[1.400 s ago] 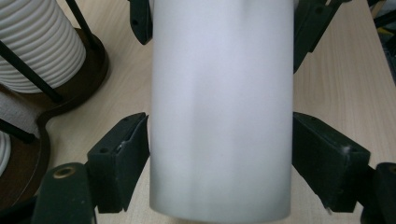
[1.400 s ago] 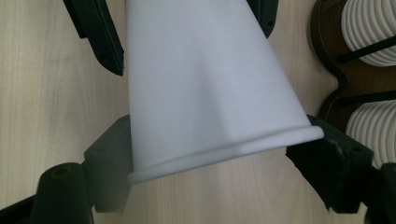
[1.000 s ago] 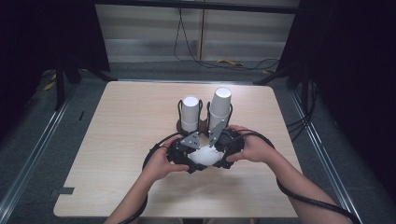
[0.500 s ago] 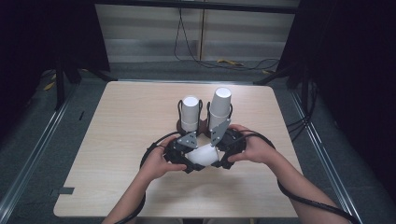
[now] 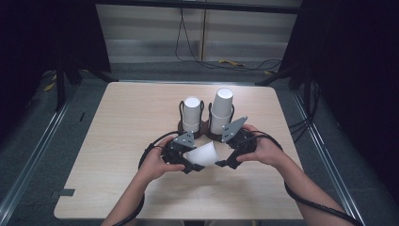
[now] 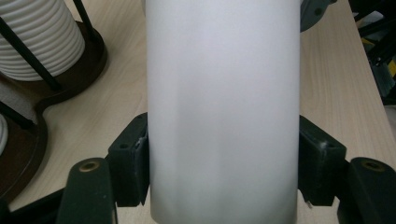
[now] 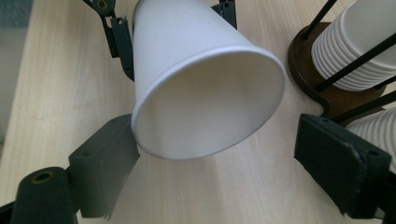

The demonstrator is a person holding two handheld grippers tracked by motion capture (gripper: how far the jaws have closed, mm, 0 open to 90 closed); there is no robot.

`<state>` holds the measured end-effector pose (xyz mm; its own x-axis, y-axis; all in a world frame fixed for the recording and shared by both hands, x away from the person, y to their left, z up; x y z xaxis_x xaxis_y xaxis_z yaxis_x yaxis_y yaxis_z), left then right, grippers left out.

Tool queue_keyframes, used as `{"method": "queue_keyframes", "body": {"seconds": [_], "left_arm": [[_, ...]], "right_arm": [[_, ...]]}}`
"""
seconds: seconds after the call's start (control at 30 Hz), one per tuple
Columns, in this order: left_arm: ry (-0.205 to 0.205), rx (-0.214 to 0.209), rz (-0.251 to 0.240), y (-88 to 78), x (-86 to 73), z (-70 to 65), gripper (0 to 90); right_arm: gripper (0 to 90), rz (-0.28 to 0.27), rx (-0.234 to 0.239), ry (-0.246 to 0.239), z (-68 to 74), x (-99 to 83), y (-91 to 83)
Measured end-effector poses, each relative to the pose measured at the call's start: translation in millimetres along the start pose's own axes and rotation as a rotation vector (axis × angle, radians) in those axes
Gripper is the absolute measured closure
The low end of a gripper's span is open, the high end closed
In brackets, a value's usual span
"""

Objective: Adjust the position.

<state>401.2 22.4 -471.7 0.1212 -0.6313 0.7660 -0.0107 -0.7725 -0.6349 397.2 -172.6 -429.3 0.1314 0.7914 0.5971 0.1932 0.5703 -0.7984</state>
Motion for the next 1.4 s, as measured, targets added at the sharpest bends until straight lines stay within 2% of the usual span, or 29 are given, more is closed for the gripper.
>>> {"method": "queue_keyframes", "body": {"seconds": [0.1,0.4,0.43,0.53,0.97,1.4], "left_arm": [[-0.018,-0.001,-0.019,-0.7,-0.1,-0.7,32.1],[-0.026,-0.011,-0.045,-2.2,-0.4,0.3,32.1],[-0.018,-0.01,-0.035,-3.1,-0.2,0.5,32.0],[-0.03,-0.019,-0.055,-3.1,-0.1,0.4,32.0],[-0.034,-0.021,-0.06,-4.3,-0.4,0.1,32.0],[-0.056,-0.027,-0.092,-8.0,-1.4,0.6,32.0]], "right_arm": [[13.0,-0.014,0.009,0.02,0.1,-3.7,-0.9],[12.9,-0.074,-0.006,0.063,-3.1,-11.6,-4.2],[13.0,-0.082,0.001,0.067,-3.0,-11.9,-4.3],[12.9,-0.086,0.004,0.071,-2.5,-12.5,-4.2],[12.6,-0.131,0.004,0.097,-2.5,-12.0,-4.1],[12.3,-0.175,0.002,0.132,-2.7,-12.8,-3.5]]}}
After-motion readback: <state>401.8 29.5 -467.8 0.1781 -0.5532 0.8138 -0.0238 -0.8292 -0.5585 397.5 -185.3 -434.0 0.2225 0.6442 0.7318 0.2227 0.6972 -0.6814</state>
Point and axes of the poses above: each handheld gripper's, and its own axes: y roughly forward along the jaws, x roughly out of its top, z roughly to its left, the point moved 3 cm from there along y, roughly forward along the jaws, and after that the axes turned 2 degrees about -x, right-handed, at the moved point
